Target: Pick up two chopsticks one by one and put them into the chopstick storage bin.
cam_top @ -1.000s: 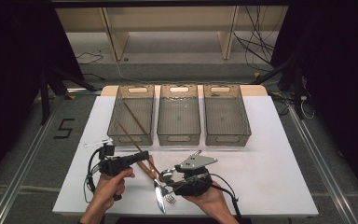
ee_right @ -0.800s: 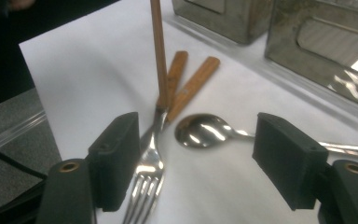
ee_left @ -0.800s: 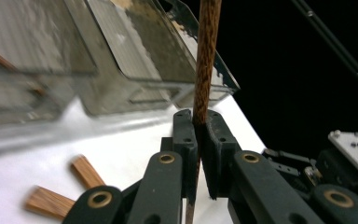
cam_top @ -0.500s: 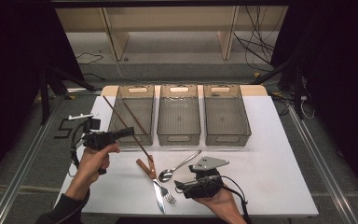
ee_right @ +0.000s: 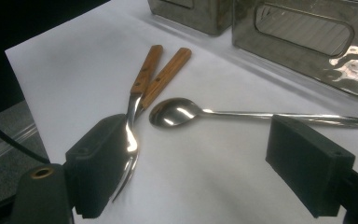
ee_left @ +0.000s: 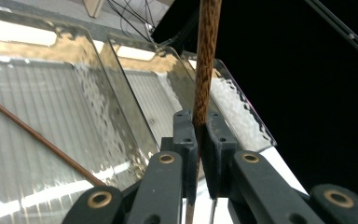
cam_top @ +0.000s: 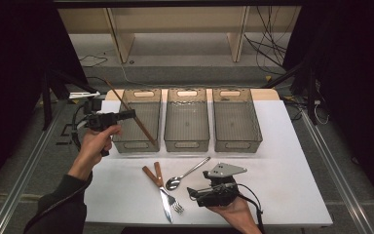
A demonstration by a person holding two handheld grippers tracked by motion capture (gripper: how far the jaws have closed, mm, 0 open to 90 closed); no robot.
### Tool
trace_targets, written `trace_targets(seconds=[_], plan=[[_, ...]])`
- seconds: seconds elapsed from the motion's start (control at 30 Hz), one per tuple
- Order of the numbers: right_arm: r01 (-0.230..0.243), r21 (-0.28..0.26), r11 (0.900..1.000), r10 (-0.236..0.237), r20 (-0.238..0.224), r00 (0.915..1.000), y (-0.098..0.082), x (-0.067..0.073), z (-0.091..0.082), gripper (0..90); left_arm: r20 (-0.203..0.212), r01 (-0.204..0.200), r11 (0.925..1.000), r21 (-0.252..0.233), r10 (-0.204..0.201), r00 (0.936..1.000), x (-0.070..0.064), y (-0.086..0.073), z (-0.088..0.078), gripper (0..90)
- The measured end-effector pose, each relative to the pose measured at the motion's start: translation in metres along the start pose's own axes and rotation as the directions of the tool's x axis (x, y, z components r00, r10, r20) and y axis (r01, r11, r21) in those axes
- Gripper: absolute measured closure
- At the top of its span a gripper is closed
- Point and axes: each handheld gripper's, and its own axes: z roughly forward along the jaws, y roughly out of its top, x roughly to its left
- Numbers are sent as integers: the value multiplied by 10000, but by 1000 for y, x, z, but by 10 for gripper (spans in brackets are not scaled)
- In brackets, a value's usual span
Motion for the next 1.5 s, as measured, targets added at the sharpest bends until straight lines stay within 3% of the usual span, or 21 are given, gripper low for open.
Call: trace_targets(seconds=[0.27,0.5,0.73,0.93,1.5], plan=[[-84,15,10000,84,0,10000,-1,0,-1,207,-722,74,9999,78,-68,9974,14,16,12,846],[-16,20,10000,16,-2,10000,-2,-1,0,208,-1150,473,9988,108,-457,9923,28,21,24,846],[-28,4,10000,28,-23,10000,-2,1,-1,207,-1668,598,9973,432,-518,9846,37,22,41,845],[-73,-108,9999,72,-54,10000,-1,0,-4,201,-1725,824,9923,924,-655,9828,41,16,55,844],[-20,-363,9993,17,-82,10000,-1,1,-8,191,-1899,1083,9819,1556,-779,9787,45,2,71,842]])
